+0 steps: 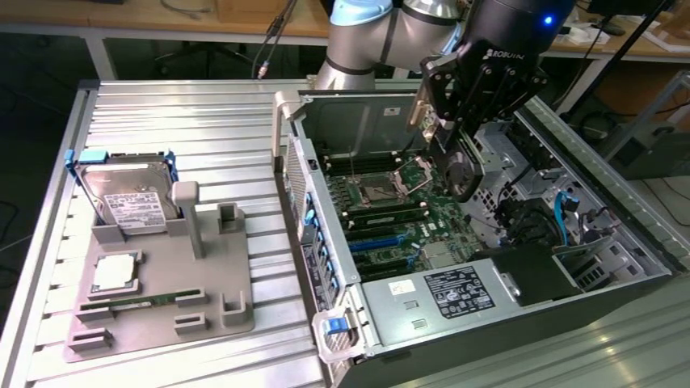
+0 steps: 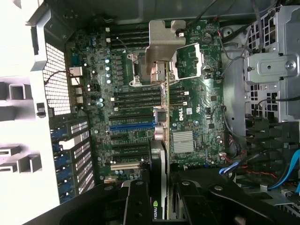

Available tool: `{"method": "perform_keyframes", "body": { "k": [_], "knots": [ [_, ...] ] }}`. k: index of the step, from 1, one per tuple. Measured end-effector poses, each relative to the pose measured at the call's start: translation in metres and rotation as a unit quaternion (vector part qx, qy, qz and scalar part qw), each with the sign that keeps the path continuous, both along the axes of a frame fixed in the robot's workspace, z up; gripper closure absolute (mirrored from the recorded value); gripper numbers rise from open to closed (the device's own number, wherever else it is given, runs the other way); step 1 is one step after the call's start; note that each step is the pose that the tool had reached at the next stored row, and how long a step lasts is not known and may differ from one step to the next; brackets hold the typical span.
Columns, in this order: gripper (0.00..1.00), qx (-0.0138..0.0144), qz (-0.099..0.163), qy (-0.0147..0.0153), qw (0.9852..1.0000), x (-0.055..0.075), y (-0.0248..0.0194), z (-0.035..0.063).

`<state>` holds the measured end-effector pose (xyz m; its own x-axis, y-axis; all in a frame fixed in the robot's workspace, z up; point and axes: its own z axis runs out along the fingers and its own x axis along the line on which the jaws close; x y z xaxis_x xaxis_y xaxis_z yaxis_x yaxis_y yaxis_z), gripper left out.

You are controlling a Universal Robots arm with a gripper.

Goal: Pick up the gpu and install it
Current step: 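Insert the gpu into the slot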

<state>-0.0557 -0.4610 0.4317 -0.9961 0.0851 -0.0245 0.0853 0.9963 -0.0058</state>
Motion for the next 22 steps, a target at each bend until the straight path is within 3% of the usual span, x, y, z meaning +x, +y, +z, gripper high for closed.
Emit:
{"method": "perform_keyframes", "body": {
  "k": [22],
  "knots": [
    [0.73, 0.0, 0.029, 0.0, 0.9996, 0.0, 0.0, 0.0]
  ]
}}
